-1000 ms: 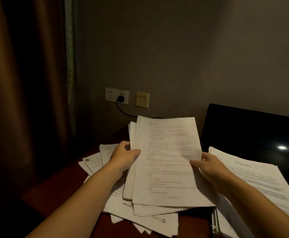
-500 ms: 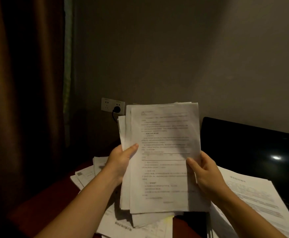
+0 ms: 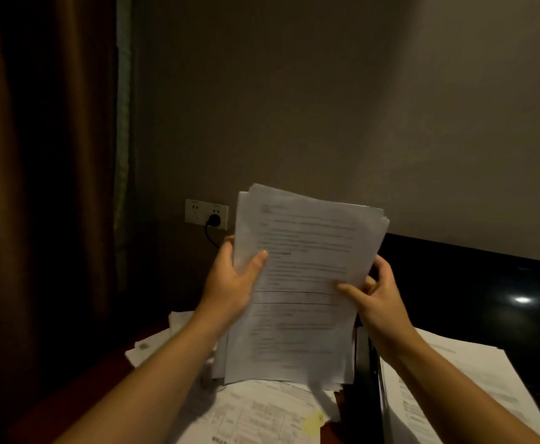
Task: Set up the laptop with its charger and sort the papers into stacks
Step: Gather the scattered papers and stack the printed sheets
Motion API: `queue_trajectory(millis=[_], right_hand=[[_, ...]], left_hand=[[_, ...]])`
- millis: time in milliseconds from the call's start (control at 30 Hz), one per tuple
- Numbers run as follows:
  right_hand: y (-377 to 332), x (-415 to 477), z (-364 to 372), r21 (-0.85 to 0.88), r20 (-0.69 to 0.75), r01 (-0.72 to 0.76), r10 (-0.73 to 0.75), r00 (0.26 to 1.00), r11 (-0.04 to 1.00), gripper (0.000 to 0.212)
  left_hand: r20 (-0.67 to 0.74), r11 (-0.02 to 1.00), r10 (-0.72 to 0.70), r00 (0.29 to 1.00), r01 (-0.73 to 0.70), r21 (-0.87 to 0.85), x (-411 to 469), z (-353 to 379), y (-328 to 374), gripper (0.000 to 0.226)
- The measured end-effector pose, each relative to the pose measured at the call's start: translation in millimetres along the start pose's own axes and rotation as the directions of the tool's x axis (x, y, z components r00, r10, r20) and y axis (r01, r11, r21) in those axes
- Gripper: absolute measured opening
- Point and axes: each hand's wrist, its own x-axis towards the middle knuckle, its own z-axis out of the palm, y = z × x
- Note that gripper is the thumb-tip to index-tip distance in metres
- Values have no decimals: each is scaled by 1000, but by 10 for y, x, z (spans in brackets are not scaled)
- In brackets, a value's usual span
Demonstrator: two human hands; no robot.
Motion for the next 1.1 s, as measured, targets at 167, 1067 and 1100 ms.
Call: queue_trajectory(millis=[167, 1067, 1100], right_hand=[[70, -52, 155, -85, -53, 66, -71, 996, 994, 52], [-338, -525, -687, -256, 0, -109, 113, 994, 960, 19], [-363, -572, -816, -265, -28, -126, 122, 992, 956, 20]], left_hand=[[-54, 998, 28, 998, -25, 49, -120, 9, -165, 14], [154, 971, -236, 960, 239, -2, -455, 600, -287, 16], [192, 957, -275, 942, 287, -35, -484, 690, -269, 17]])
